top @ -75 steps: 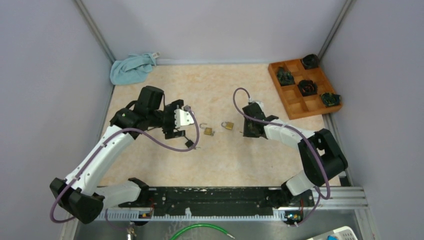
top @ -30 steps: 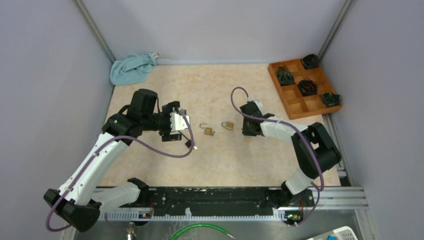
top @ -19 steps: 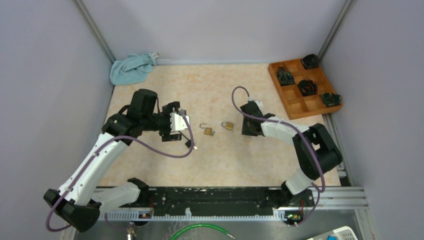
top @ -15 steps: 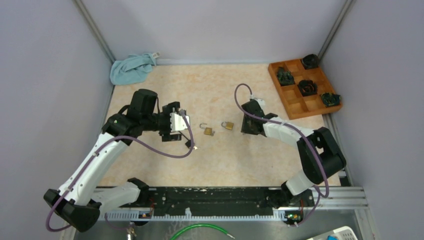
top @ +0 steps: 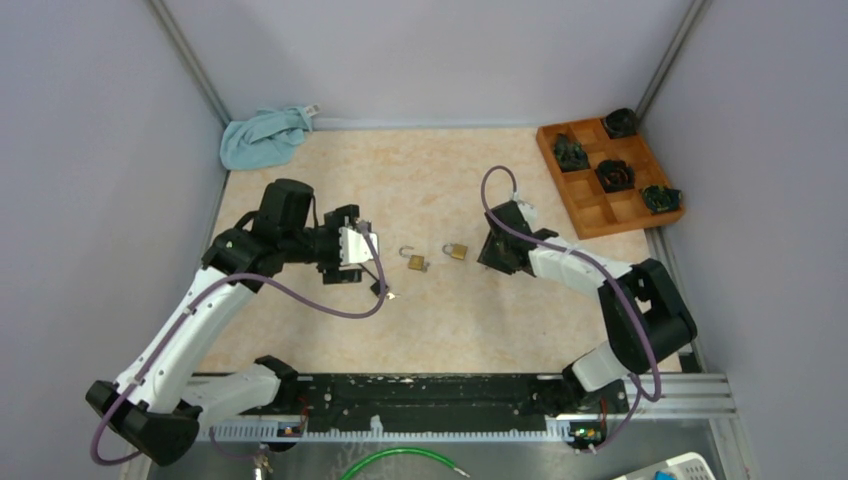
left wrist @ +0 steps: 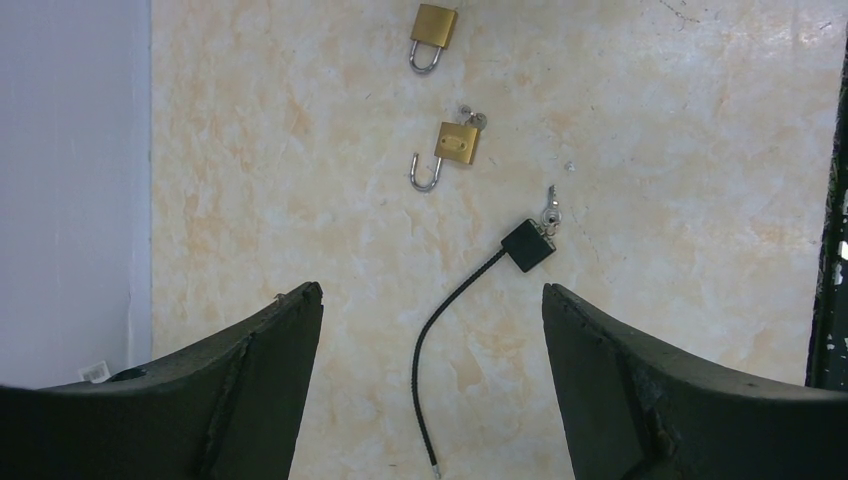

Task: Unlock with the key
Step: Pick up the key from the center of the board.

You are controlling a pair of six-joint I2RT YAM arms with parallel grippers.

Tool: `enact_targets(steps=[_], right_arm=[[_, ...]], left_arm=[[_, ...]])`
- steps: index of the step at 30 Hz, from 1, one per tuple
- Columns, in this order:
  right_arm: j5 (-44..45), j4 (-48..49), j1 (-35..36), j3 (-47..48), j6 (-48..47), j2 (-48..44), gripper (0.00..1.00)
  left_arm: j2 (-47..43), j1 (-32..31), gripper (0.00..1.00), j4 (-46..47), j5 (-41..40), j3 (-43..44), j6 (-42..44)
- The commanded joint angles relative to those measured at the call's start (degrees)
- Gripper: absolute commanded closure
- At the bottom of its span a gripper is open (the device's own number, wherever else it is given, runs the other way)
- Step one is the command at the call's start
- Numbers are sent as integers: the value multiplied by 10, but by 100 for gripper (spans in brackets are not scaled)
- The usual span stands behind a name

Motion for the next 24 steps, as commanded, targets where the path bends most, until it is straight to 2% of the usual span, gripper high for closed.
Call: enact_targets(steps=[1, 13, 21, 24], right_arm=[[-10, 8, -1, -4, 42, 14, 62], [8, 13, -1, -3, 52, 42, 60], [26, 22, -1, -1, 46, 67, 61], [34, 21, -1, 2, 40, 72, 65]], left_arm=[[-11, 2, 15, -10, 19, 5, 9], [-14, 2, 16, -12, 24, 11, 4], [-13, 2, 16, -12, 33, 18, 3], [-11, 3, 16, -15, 33, 19, 3]])
